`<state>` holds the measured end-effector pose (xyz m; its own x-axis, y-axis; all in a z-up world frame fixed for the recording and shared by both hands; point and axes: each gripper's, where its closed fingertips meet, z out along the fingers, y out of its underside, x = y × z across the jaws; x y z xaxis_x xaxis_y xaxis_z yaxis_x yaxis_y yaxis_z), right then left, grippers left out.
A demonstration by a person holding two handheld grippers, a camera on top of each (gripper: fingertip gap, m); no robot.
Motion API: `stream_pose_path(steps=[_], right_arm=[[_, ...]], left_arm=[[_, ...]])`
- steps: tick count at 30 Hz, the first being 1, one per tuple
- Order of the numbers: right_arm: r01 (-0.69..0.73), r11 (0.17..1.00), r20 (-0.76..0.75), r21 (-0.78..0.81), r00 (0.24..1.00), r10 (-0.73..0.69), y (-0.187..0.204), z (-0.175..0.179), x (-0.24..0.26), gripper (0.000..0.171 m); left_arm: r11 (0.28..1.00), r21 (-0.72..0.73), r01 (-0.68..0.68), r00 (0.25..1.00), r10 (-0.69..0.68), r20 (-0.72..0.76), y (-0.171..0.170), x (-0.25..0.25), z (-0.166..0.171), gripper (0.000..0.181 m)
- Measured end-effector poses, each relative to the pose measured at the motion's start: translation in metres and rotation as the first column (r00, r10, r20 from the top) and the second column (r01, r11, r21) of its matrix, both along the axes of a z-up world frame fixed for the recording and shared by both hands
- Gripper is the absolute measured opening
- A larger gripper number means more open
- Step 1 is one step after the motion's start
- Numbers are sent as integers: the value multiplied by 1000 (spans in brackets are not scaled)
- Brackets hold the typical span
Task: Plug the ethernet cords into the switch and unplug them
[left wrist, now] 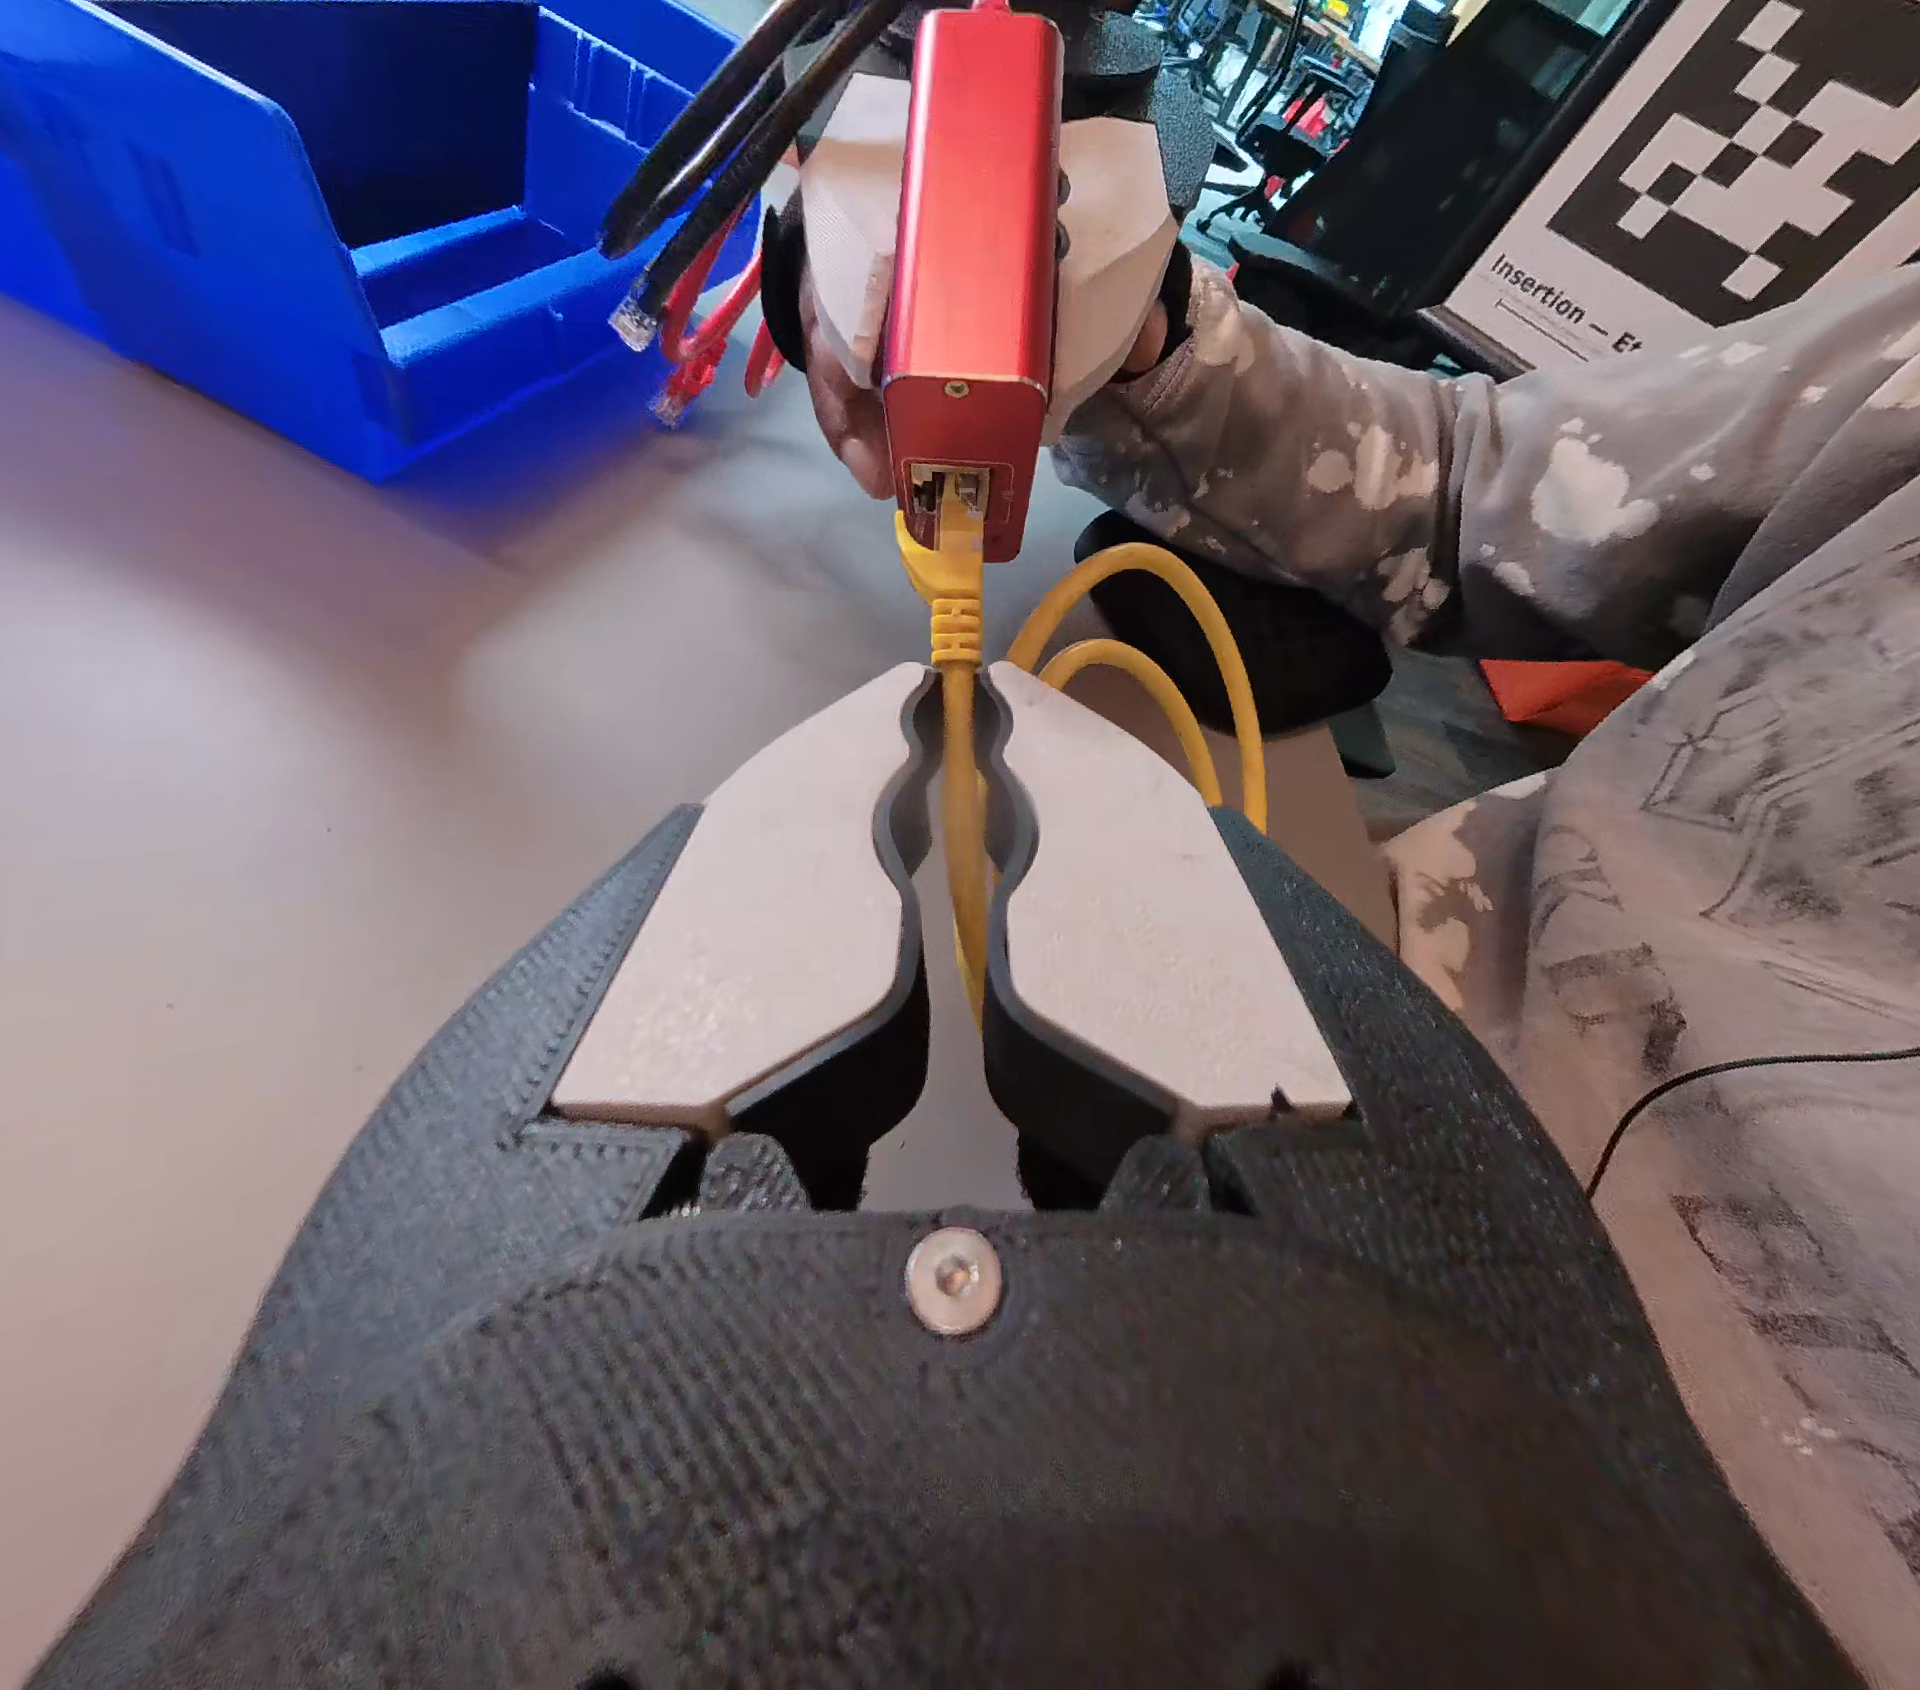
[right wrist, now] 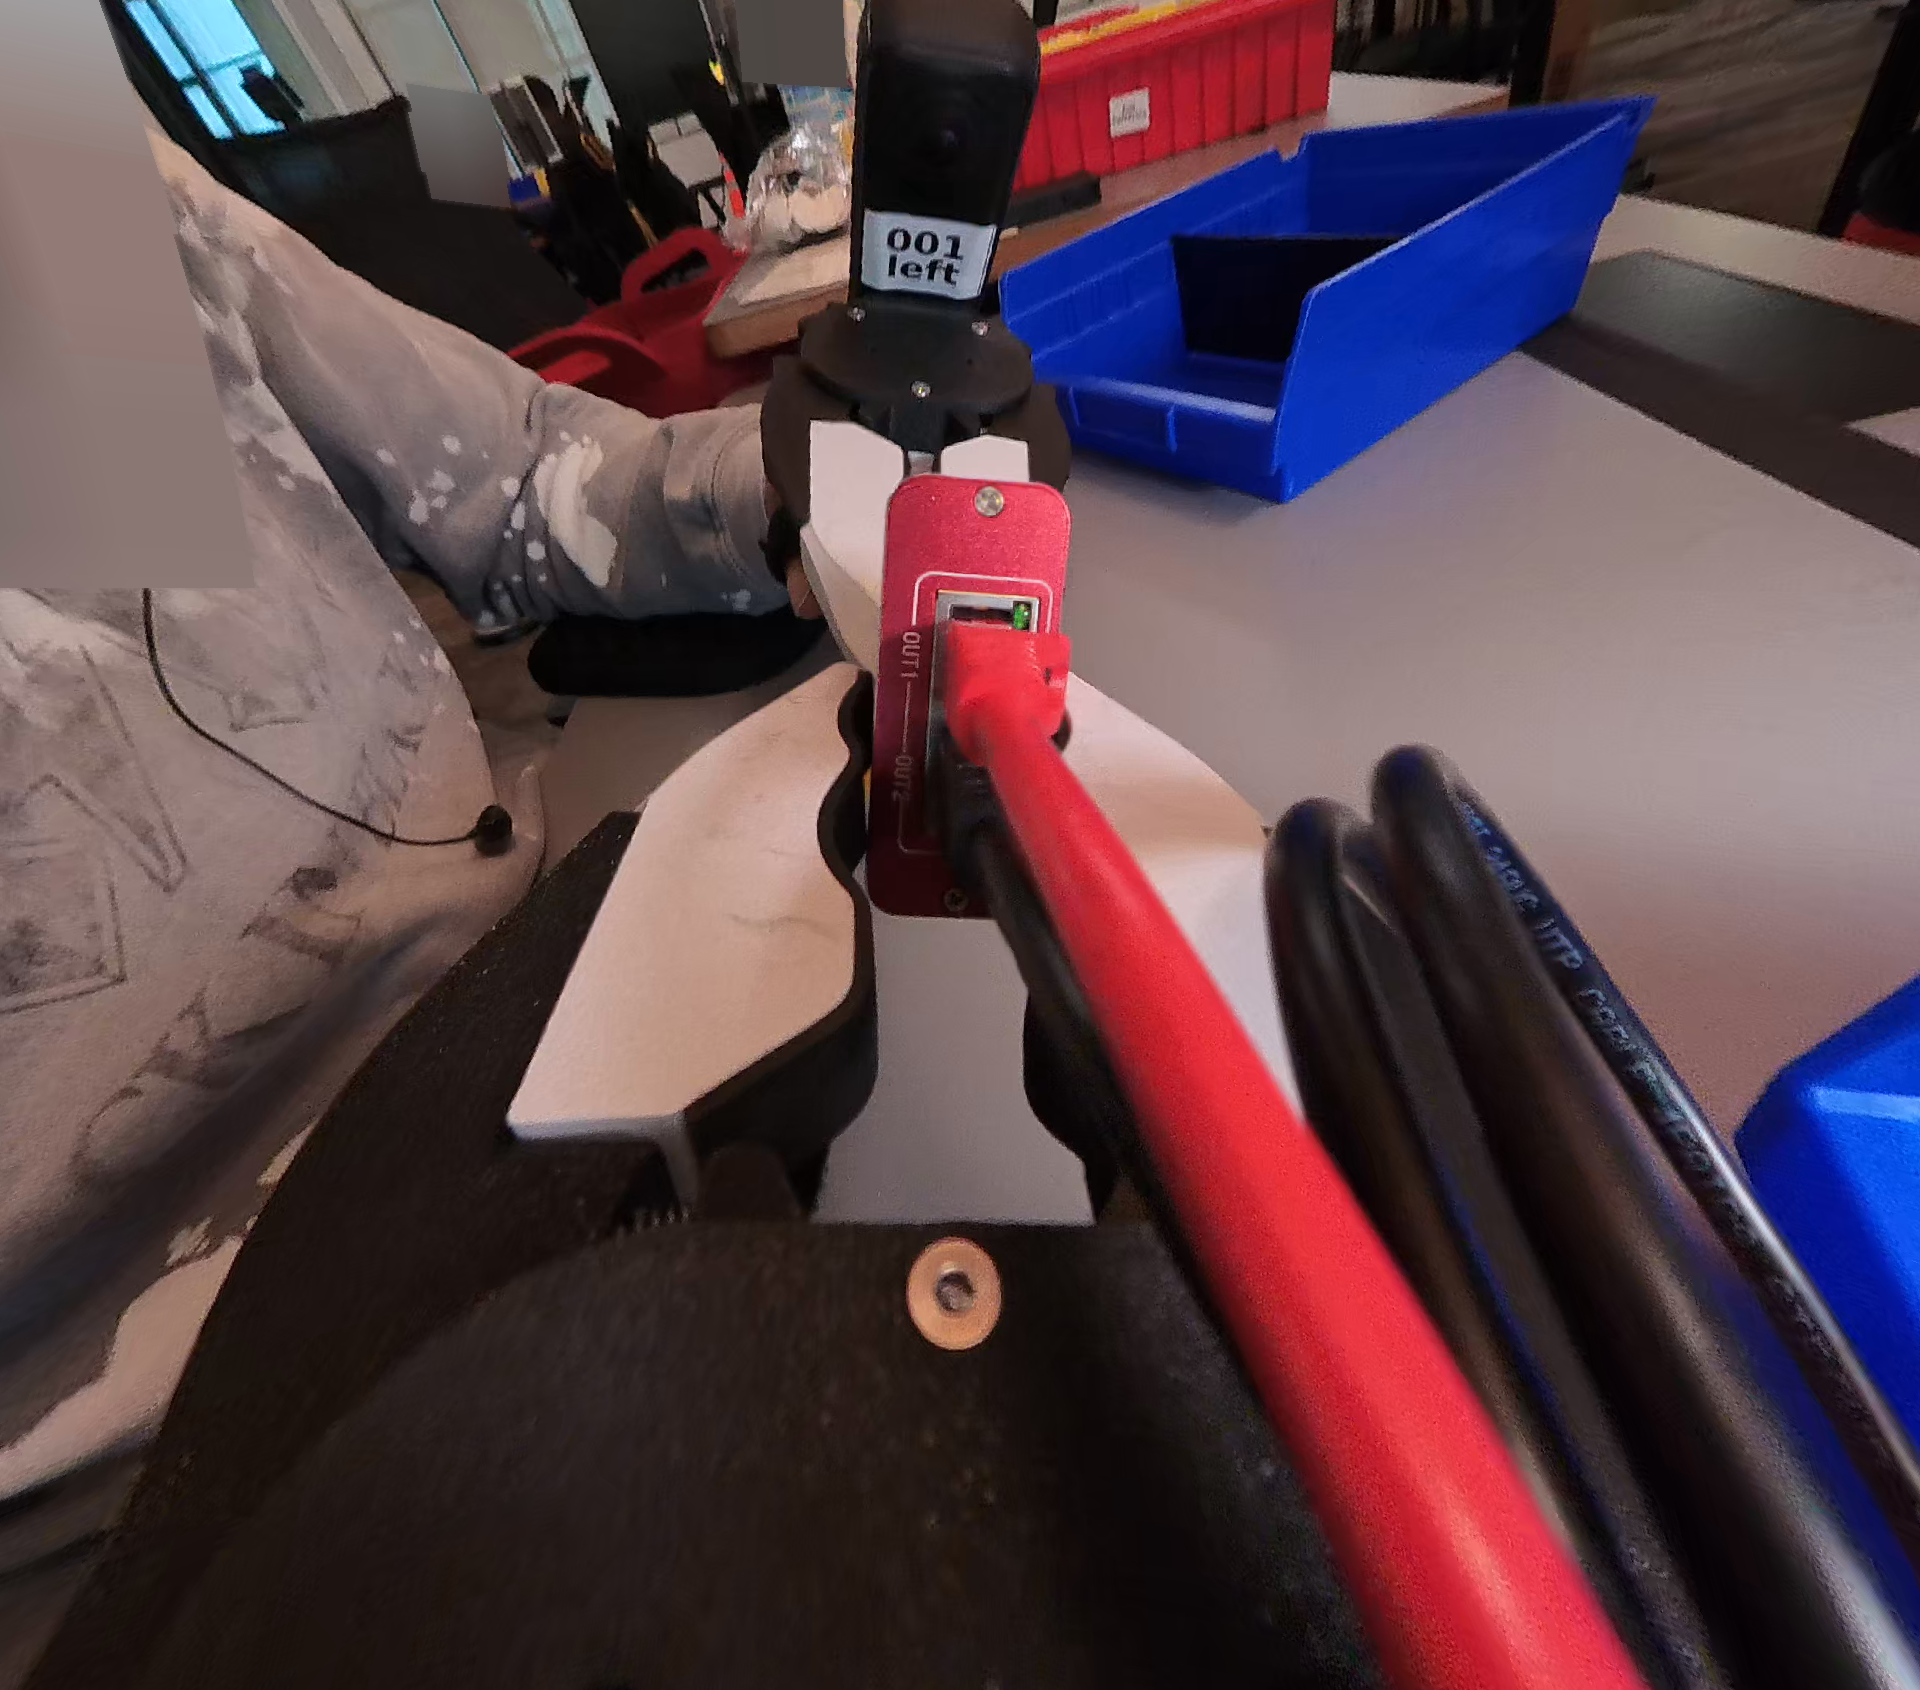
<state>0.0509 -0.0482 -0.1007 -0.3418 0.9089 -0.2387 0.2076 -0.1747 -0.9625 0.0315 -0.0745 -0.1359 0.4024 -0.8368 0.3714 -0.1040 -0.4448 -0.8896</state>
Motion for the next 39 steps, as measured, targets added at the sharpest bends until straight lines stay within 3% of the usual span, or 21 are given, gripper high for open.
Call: stream_pose_path(steps=[6, 16, 25, 26, 28, 29, 31, 34, 36, 39], right_arm=[[-14, 1000, -48, -8, 999, 14, -4, 6, -2, 29], [-30, 999, 80, 43, 996, 26, -10, -12, -7, 28], [6, 1000, 72, 18, 997, -7, -7, -13, -15, 28], [8, 1000, 76, 2, 997, -8, -7, -12, -15, 28], [25, 999, 88, -27, 996, -23, -4, -12, -15, 28], [19, 999, 101, -32, 995, -16, -4, -14, -14, 98], [13, 1000, 128, -28, 992, -9, -7, -19, -15, 96], [-46, 996, 182, -75, 982, 59, -23, -27, -20, 29], [-104, 990, 243, -90, 962, 123, -37, -40, -21, 29], [-85, 993, 283, -83, 953, 105, -36, -49, -22, 29]], left_arm=[[1000, 18, 20, 1000, -20, -24, -5, 6, -1, 6], [1000, 25, 12, 996, -10, -84, -1, -4, -5, 5], [999, 47, 26, 992, -20, -126, -1, -11, -11, 6], [998, 58, 29, 992, -22, -126, -2, -11, -10, 7], [995, 101, 11, 991, 3, -134, 0, -10, -5, 29], [991, 130, 2, 990, 16, -137, 1, -10, -3, 33], [987, 161, -12, 992, 31, -120, 1, -9, 3, 38], [988, 151, -17, 998, 26, -56, 0, 0, 8, 39], [993, 121, 5, 999, 0, -39, -4, 6, 6, 31], [998, 62, -2, 998, 7, -66, -2, 5, -3, 27]])
